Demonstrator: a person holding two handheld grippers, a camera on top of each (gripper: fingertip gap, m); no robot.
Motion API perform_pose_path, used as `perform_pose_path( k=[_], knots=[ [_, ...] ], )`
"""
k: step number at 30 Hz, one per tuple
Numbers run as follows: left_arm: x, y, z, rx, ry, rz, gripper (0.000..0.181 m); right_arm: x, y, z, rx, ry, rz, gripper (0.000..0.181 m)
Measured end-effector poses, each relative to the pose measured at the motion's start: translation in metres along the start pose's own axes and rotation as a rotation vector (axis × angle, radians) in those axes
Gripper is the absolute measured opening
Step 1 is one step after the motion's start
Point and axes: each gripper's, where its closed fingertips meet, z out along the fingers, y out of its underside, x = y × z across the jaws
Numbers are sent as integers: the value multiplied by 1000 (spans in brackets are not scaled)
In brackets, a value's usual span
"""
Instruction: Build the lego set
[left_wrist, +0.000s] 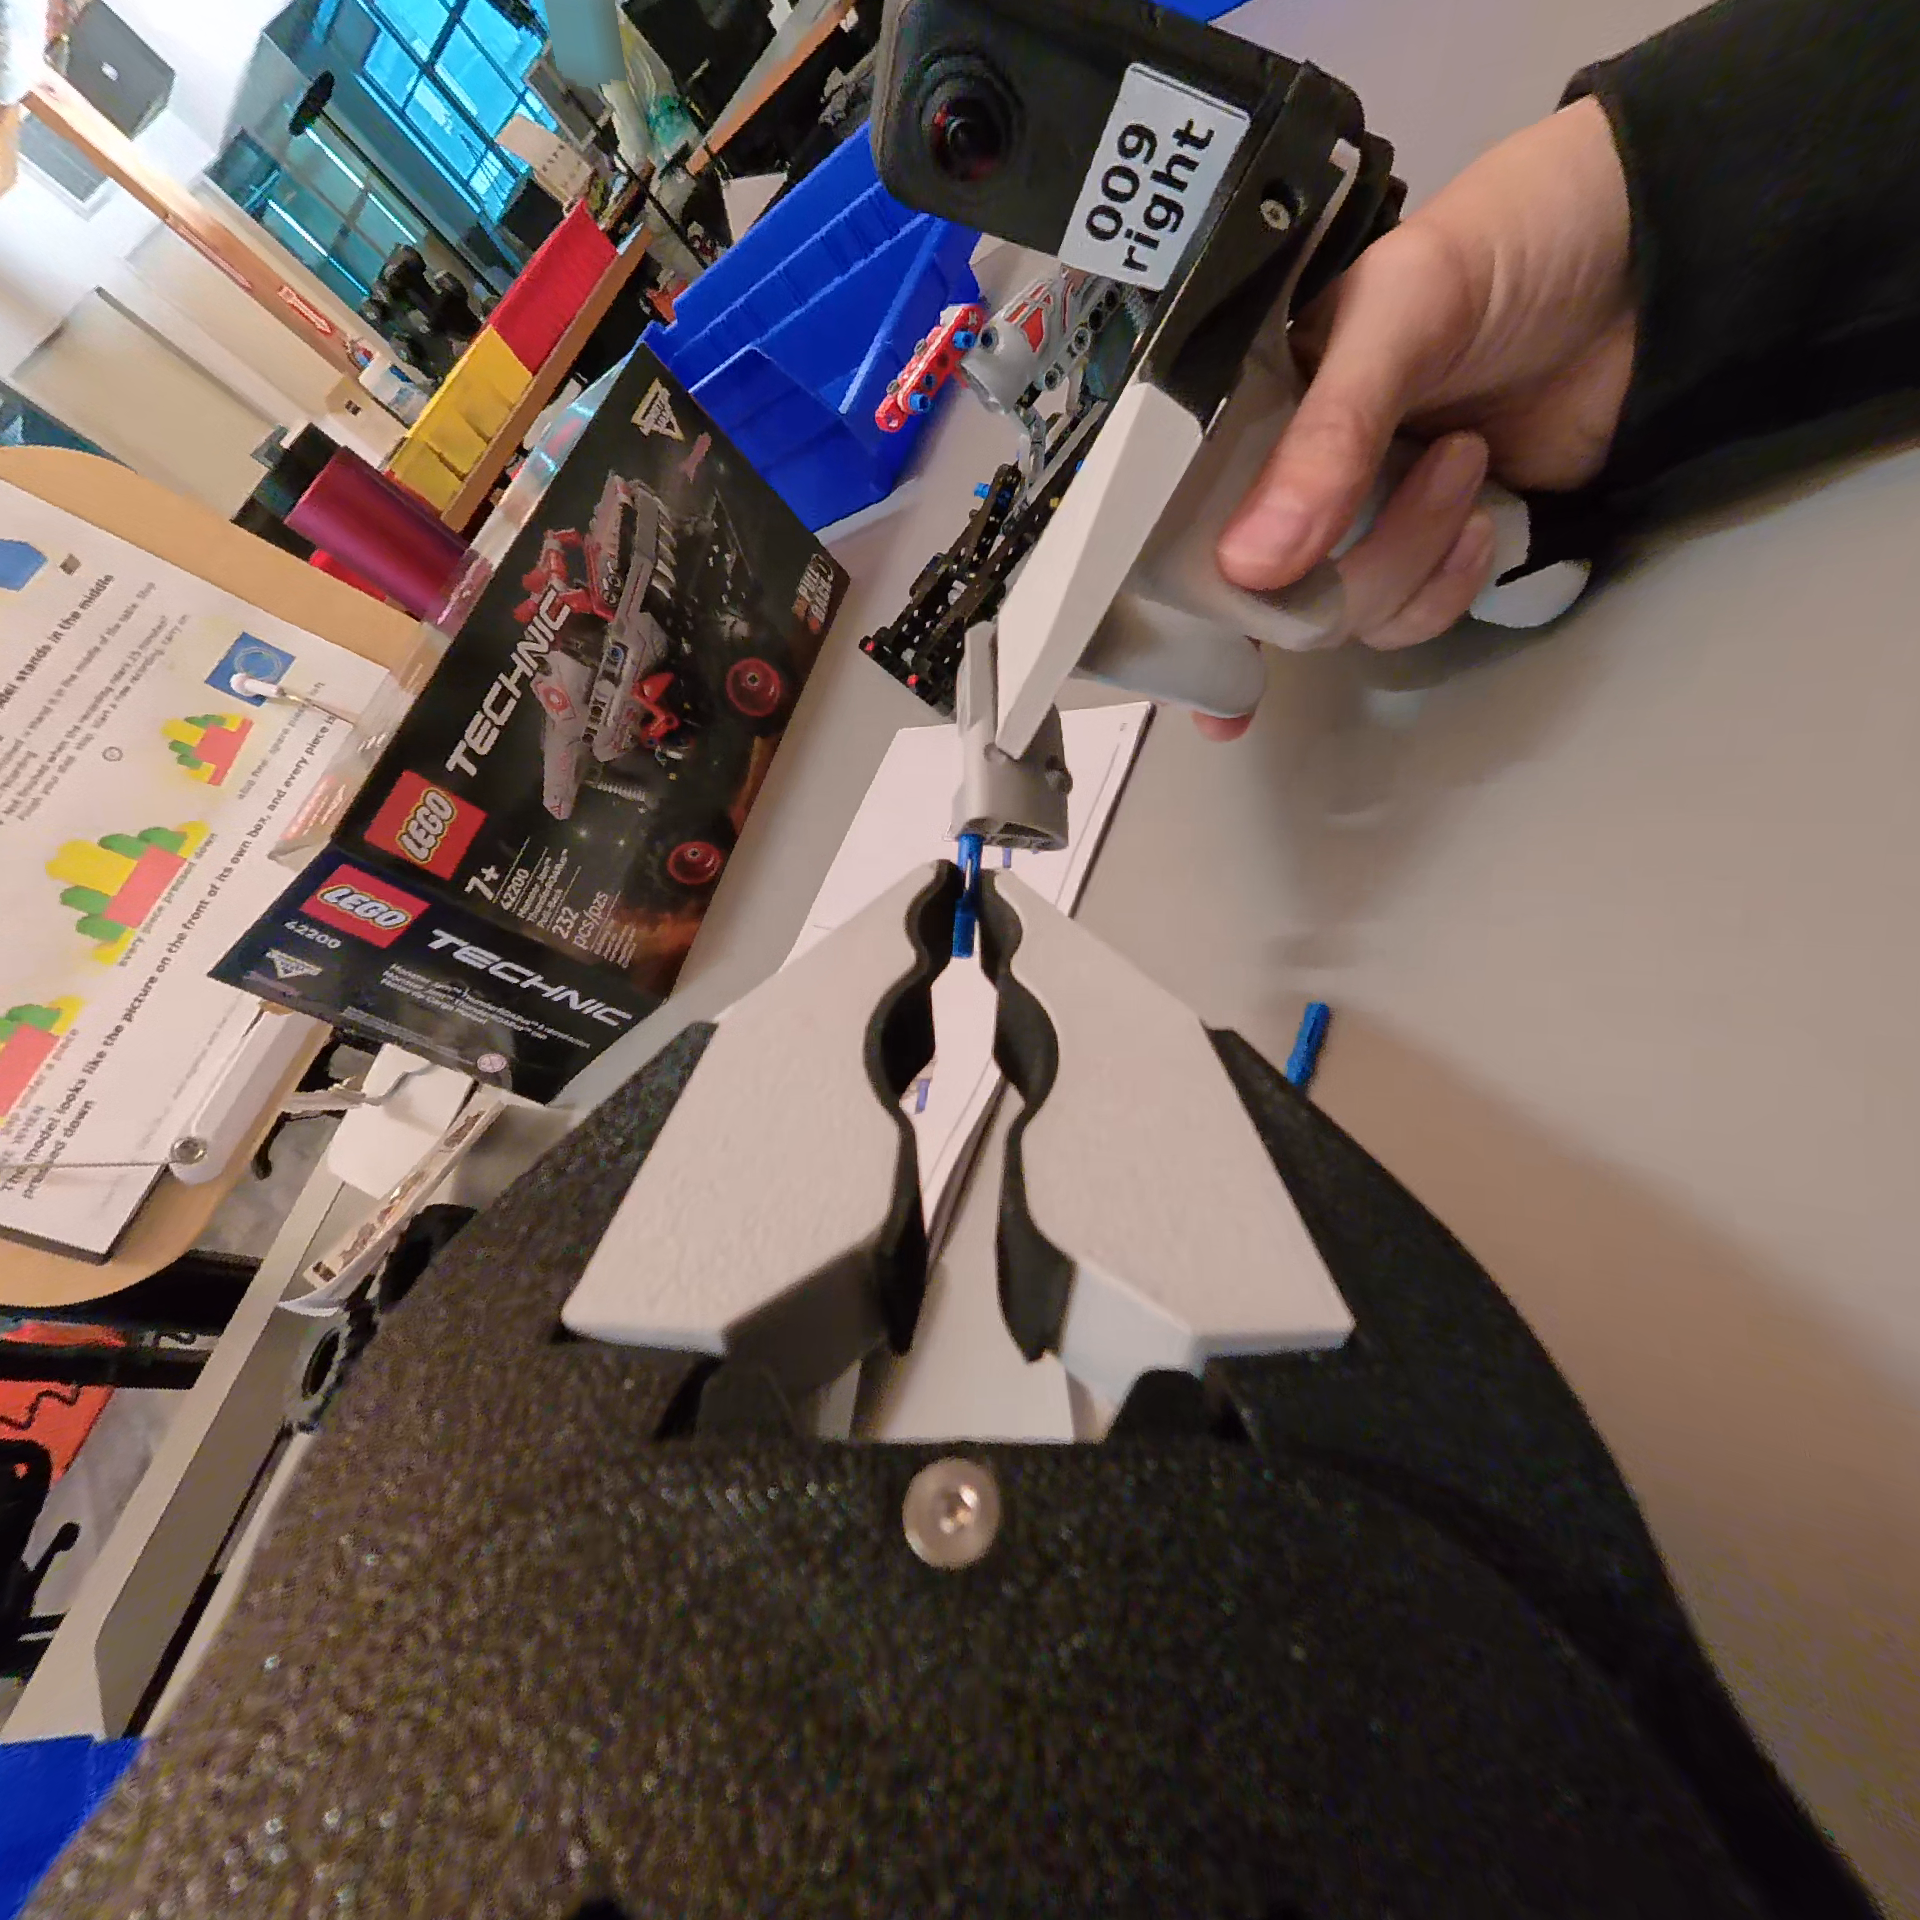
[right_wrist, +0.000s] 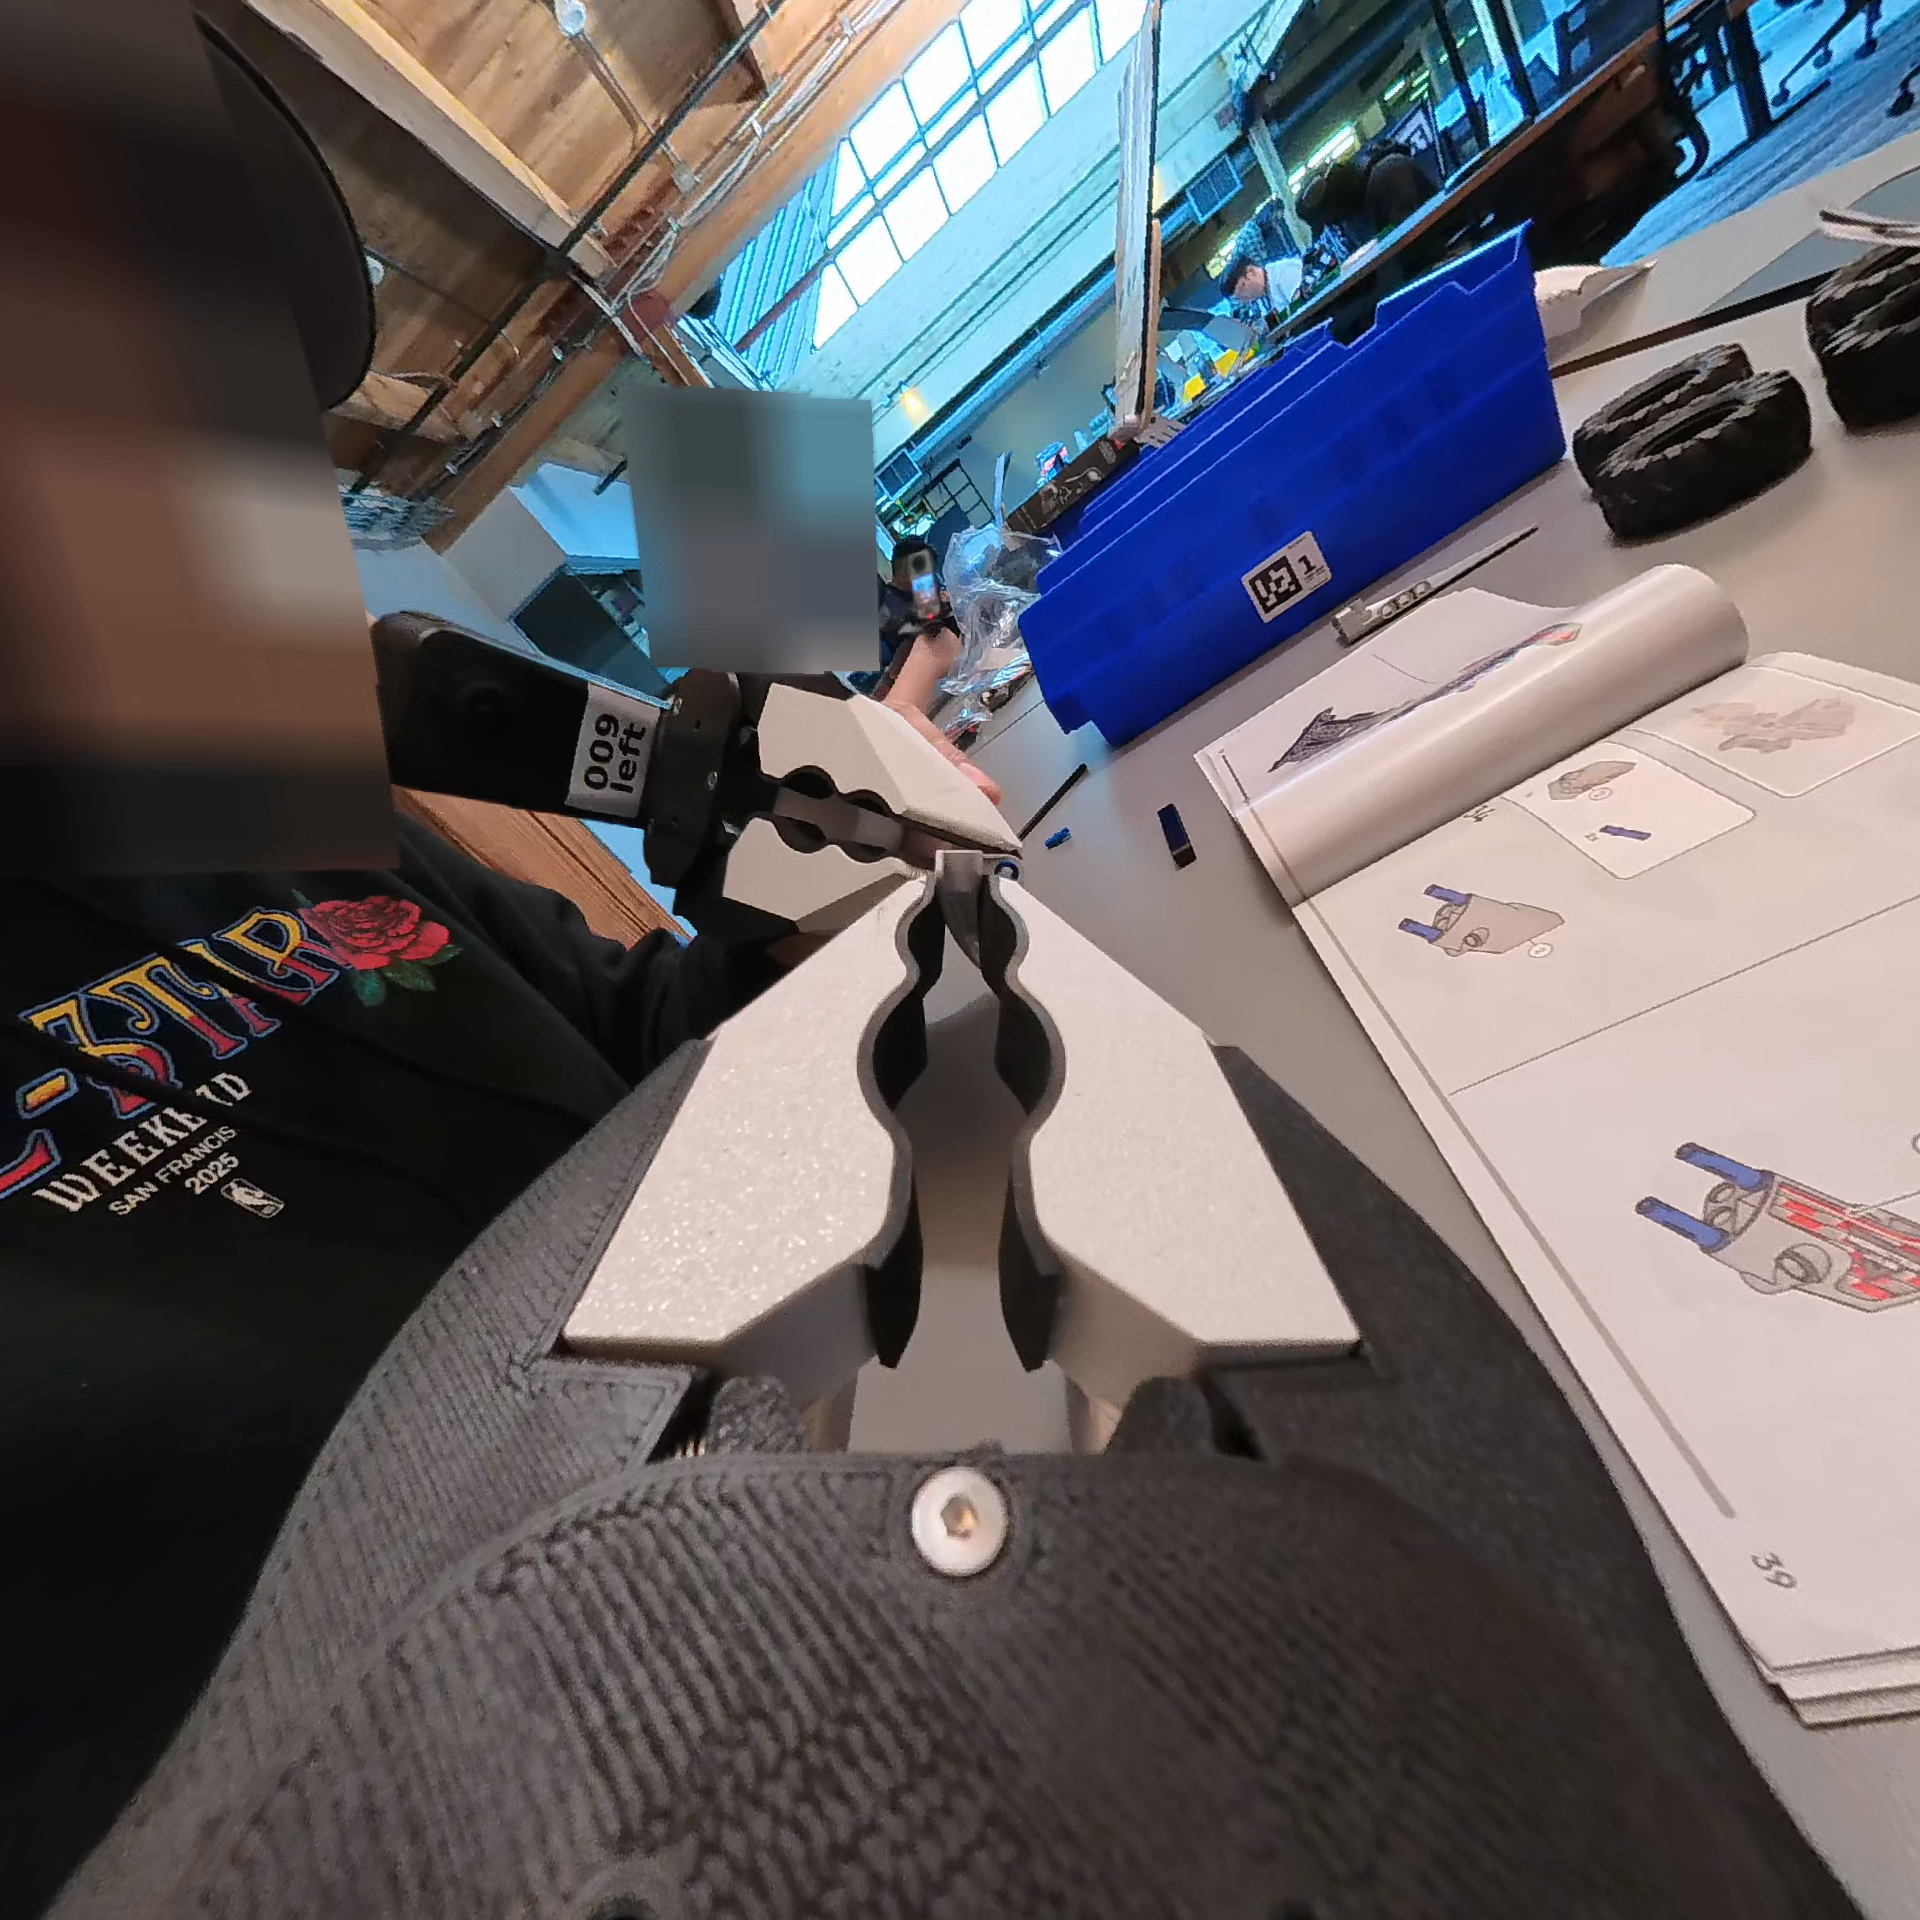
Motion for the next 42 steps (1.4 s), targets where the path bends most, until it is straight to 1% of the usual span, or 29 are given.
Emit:
perform_pose_path(
  k=[2, 3, 11, 13, 14, 15, 17, 18, 20, 21, 23, 24, 26, 28, 30, 34, 36, 39, 41, 42],
  knots=[
    [1, 1, 0, 0, 14, -11, 1, 1, 1, 1, -8, 9, -6, 5],
    [2, 1, 0, 6, 32, -45, 1, 1, 2, 1, -12, 13, -10, 5],
    [7, -4, -3, 149, 246, -408, 0, -4, 7, 1, -97, 52, -82, 5],
    [9, -4, -3, 161, 255, -397, 0, -2, 10, 1, -139, 93, -115, 5],
    [11, -6, -2, 169, 243, -357, 0, 1, 13, 2, -164, 114, -121, 5],
    [11, -7, -1, 166, 217, -319, 0, 0, 13, 0, -160, 101, -108, 5],
    [6, -15, -5, 209, 186, -307, 0, -7, 4, 1, -77, 34, -61, 5],
    [4, -16, -6, 217, 198, -319, 0, -8, 2, 2, -58, 13, -50, 5],
    [8, -3, -6, 148, 245, -308, 0, 1, 16, 2, -155, 72, -84, 5],
    [6, 1, -6, 139, 234, -304, 0, 6, 20, 1, -185, 113, -94, 5],
    [10, 7, -6, 114, 288, -342, 0, 13, 23, -3, -216, 154, -79, 5],
    [11, 11, -5, 100, 301, -352, 0, 20, 24, -5, -225, 195, -85, 5],
    [12, 15, -3, 94, 308, -359, 0, 22, 26, -9, -241, 207, -82, 5],
    [13, 20, 0, 63, 310, -378, 0, 27, 24, -16, -235, 235, -76, 5],
    [12, 25, 2, 44, 283, -365, 0, 28, 23, -26, -232, 233, -58, 5],
    [10, 37, 5, -30, 248, -360, 0, 28, 7, -58, -178, 289, -77, 5],
    [4, 40, 9, -64, 215, -395, 2, 26, 1, -72, -165, 313, -92, 5],
    [-12, 26, 29, -91, 200, -463, 7, 28, -3, -87, -159, 356, -118, 5],
    [-20, 25, 56, -203, 238, -407, 24, 29, -4, -92, -155, 357, -115, 5],
    [-29, 27, 74, -261, 235, -353, 25, 28, -4, -94, -149, 355, -112, 5]
  ],
)
